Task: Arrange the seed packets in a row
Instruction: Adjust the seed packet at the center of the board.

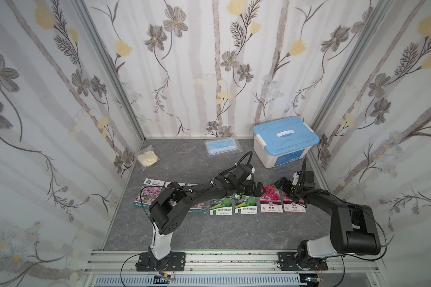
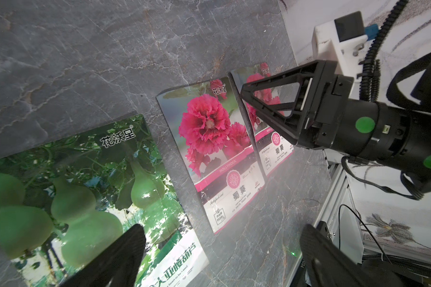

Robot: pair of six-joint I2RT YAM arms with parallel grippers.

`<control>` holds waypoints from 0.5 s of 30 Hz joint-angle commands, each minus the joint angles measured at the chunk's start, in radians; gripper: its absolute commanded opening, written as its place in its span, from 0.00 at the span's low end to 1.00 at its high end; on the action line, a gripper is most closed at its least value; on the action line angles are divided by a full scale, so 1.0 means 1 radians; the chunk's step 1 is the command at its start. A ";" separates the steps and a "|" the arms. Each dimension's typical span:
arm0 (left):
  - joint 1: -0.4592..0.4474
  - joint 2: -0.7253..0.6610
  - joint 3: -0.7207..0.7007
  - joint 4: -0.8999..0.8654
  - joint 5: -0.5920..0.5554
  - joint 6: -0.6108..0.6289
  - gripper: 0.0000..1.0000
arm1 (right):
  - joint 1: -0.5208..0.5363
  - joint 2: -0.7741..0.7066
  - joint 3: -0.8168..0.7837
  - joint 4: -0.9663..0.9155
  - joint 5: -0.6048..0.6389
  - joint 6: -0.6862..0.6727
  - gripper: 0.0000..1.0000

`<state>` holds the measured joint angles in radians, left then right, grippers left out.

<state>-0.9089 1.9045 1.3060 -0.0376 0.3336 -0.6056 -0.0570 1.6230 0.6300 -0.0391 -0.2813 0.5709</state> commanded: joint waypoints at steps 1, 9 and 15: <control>0.001 0.002 -0.002 0.002 0.000 0.010 1.00 | 0.000 0.012 0.013 -0.022 0.034 -0.010 1.00; 0.000 -0.007 -0.001 -0.001 0.001 0.013 1.00 | 0.000 -0.067 0.045 -0.072 0.038 -0.027 1.00; 0.001 -0.039 0.006 -0.023 -0.017 0.028 1.00 | -0.001 -0.179 0.087 -0.145 0.039 -0.060 1.00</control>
<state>-0.9092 1.8858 1.3052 -0.0547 0.3332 -0.6033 -0.0574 1.4696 0.6975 -0.1501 -0.2562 0.5411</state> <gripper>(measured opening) 0.997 0.996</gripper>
